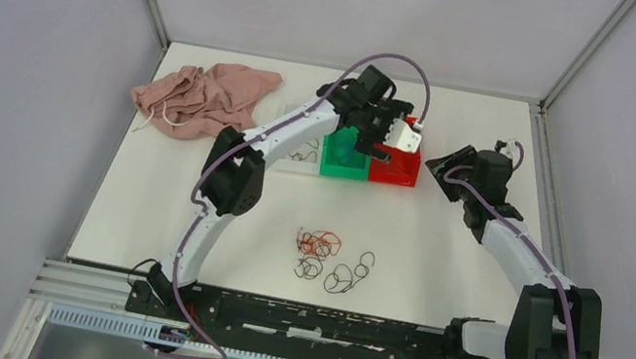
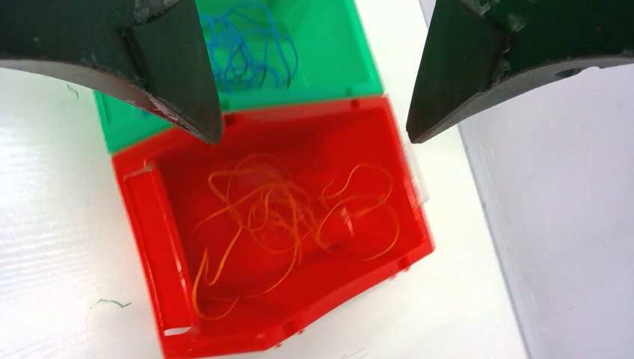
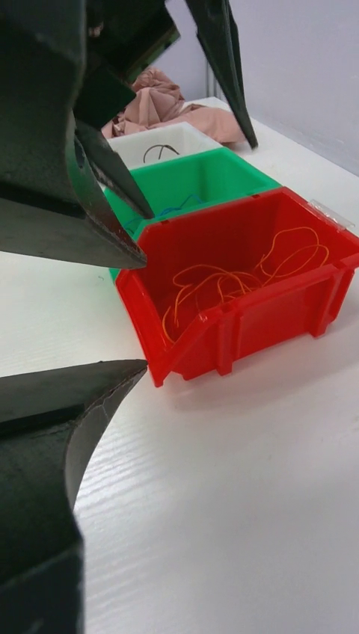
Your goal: Untangle the cables
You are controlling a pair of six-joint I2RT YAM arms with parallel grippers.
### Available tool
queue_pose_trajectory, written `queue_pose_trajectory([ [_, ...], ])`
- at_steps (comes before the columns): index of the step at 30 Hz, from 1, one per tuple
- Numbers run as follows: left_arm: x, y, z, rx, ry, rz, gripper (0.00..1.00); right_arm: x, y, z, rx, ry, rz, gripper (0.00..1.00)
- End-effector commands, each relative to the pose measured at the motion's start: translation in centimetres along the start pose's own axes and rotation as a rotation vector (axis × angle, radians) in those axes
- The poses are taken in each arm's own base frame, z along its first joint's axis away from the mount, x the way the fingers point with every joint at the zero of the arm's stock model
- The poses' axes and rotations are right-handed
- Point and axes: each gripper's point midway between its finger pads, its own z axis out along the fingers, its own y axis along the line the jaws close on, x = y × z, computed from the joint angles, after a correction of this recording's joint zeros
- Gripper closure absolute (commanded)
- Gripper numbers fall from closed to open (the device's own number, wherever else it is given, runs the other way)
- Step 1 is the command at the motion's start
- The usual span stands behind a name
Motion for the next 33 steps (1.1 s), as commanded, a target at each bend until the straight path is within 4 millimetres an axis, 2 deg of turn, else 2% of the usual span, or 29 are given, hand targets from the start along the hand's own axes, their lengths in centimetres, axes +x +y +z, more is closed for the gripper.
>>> queue_pose_trajectory([
  [1,-4.0,4.3,-9.9,-0.088,-0.114,-0.140,0.00,-1.5,4.1,0.3,-0.132,-0.014,0.008,0.47],
  [5,-5.3,5.2,-15.3,-0.141,-0.188,-0.326,0.01,-0.7,4.5,0.2,-0.130,-0.007,-0.048,0.49],
  [7,-5.8,5.1,-17.8,-0.168,-0.206,-0.425,0.01,0.3,4.5,-0.1,-0.114,0.002,-0.099,0.48],
  [9,-5.8,4.0,-19.8,-0.184,-0.194,-0.501,0.01,1.6,4.3,-0.7,-0.096,0.024,-0.158,0.45],
  [12,-4.8,-0.1,-21.3,-0.161,-0.148,-0.594,0.01,4.7,3.3,-2.4,-0.059,0.070,-0.270,0.42],
  [14,-3.8,-2.6,-22.2,-0.157,-0.112,-0.643,0.01,7.3,1.5,-3.9,-0.018,0.117,-0.336,0.41],
  [18,-1.2,-5.4,-23.5,-0.190,-0.031,-0.779,0.01,11.6,-1.4,-7.4,0.014,0.206,-0.437,0.39],
  [21,-0.1,-6.4,-24.3,-0.217,0.011,-0.850,0.01,14.4,-1.9,-10.0,-0.042,0.276,-0.497,0.37],
  [25,0.2,-7.4,-24.8,-0.228,0.027,-0.908,0.01,18.3,-0.6,-13.1,-0.181,0.390,-0.605,0.34],
  [30,1.5,-7.6,-25.6,-0.298,0.067,-0.960,0.01,22.8,-0.2,-14.3,-0.192,0.531,-0.748,0.33],
  [33,2.8,-7.7,-26.4,-0.347,0.121,-0.982,0.01,24.5,-1.4,-14.0,-0.090,0.550,-0.896,0.36],
])
